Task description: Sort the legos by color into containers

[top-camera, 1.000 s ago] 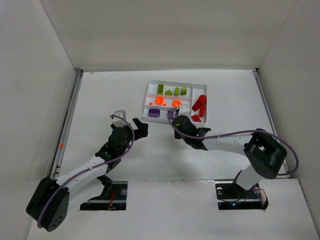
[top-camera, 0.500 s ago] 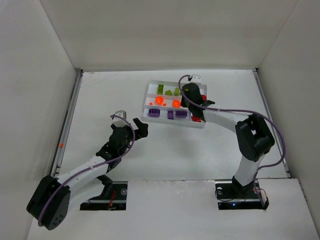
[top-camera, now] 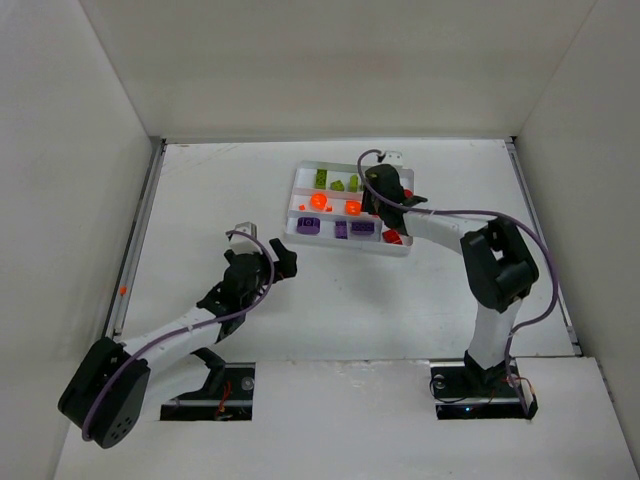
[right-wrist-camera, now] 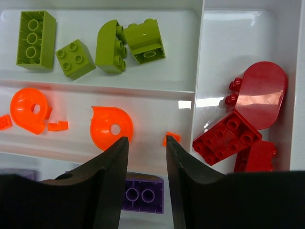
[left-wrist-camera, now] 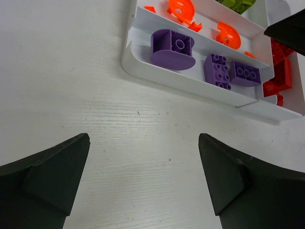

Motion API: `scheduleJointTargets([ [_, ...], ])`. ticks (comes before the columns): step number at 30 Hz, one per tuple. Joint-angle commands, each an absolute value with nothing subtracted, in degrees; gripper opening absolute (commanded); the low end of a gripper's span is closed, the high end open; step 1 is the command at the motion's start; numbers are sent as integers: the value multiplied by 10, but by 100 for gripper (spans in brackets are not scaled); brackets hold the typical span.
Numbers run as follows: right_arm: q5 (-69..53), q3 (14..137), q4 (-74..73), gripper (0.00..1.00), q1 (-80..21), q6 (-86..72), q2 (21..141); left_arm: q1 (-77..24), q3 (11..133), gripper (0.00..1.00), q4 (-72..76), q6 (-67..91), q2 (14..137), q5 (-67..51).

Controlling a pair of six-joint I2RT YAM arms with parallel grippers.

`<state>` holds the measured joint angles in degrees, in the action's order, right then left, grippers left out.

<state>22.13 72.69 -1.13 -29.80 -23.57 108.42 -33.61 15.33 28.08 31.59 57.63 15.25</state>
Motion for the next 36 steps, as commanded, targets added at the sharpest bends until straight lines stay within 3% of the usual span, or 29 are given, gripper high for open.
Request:
scheduleJointTargets([
  [1,216,732,5,44,-297,-235,1042,-328,163,100,301,311,581,160],
  [7,235,630,42,43,-283,-256,915,-319,158,100,298,314,572,167],
  [15,243,381,114,43,-205,-354,671,-323,178,100,282,316,606,167],
  [23,245,188,151,45,-125,-433,524,-311,173,100,255,324,573,197],
  [31,254,72,178,58,-142,-443,355,-296,149,100,239,335,500,236],
  [36,282,18,167,60,-140,-461,218,-275,134,100,236,361,483,241],
])
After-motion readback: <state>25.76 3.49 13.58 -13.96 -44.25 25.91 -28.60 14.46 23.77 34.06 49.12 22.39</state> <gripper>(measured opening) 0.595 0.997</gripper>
